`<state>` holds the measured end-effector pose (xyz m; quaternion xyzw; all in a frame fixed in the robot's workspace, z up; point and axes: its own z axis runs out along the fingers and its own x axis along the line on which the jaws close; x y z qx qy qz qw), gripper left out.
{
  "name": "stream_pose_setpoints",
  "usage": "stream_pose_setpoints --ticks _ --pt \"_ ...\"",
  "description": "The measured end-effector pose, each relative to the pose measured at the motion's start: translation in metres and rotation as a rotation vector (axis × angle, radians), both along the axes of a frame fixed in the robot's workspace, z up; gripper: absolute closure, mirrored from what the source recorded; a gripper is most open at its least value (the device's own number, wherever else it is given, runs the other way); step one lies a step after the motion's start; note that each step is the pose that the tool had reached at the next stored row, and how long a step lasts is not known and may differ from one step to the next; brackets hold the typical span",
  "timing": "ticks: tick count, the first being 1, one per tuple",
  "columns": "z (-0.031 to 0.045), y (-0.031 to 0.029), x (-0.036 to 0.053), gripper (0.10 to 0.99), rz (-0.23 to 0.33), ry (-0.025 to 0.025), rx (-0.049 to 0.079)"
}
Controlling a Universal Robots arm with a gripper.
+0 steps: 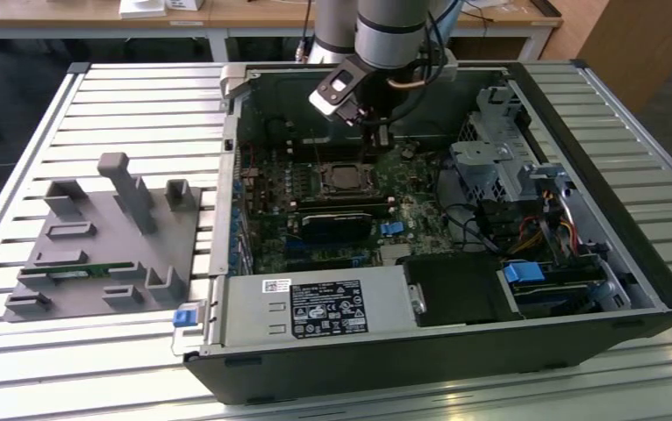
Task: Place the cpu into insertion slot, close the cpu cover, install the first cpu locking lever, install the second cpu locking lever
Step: 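Close the cpu cover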
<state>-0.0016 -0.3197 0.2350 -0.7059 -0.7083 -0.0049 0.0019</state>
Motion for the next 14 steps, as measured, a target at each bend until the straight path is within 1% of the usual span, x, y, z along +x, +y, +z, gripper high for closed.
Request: stream_pose_setpoints --ticks 2,8,14 --pt "-0.0003 0.0000 -0.0049 0.980 0.000 -0.0001 0.000" --pt "-0.0011 0.0002 -0.0144 0.980 0.000 0.0003 0.000" --pt "-0.0013 0.0003 -0.0214 0.980 0.000 0.0003 0.000"
